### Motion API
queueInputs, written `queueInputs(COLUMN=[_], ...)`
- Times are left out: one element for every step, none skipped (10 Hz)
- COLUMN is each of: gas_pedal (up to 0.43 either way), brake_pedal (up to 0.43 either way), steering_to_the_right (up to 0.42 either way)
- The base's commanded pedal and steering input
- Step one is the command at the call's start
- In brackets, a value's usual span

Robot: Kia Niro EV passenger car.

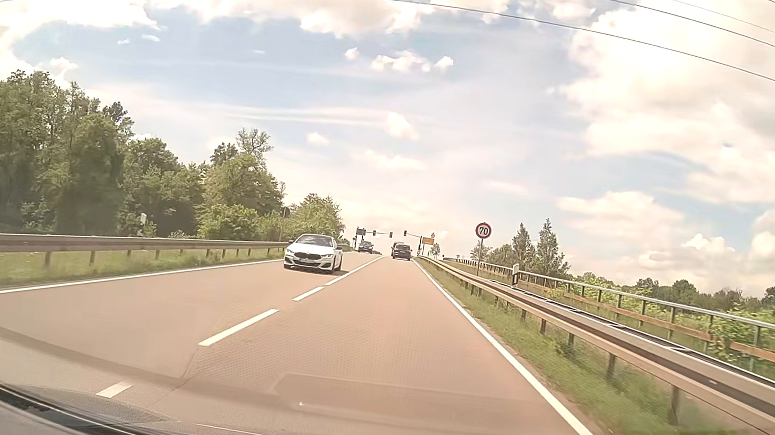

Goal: Follow the waypoints while adhering to traffic rules and regulations

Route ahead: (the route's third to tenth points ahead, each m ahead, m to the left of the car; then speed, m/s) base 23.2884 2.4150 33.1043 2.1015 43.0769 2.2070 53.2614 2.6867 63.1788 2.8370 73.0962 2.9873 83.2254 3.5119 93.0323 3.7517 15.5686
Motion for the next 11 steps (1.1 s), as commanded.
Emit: queueInputs(gas_pedal=[0.079, 0.079, 0.079, 0.079, 0.079, 0.067, 0.039, 0.000, 0.000, 0.000, 0.000], brake_pedal=[0.000, 0.000, 0.000, 0.000, 0.000, 0.000, 0.000, 0.000, 0.000, 0.000, 0.000], steering_to_the_right=[0.000, 0.000, 0.000, 0.000, 0.000, 0.000, 0.000, 0.000, 0.000, 0.000, 0.000])
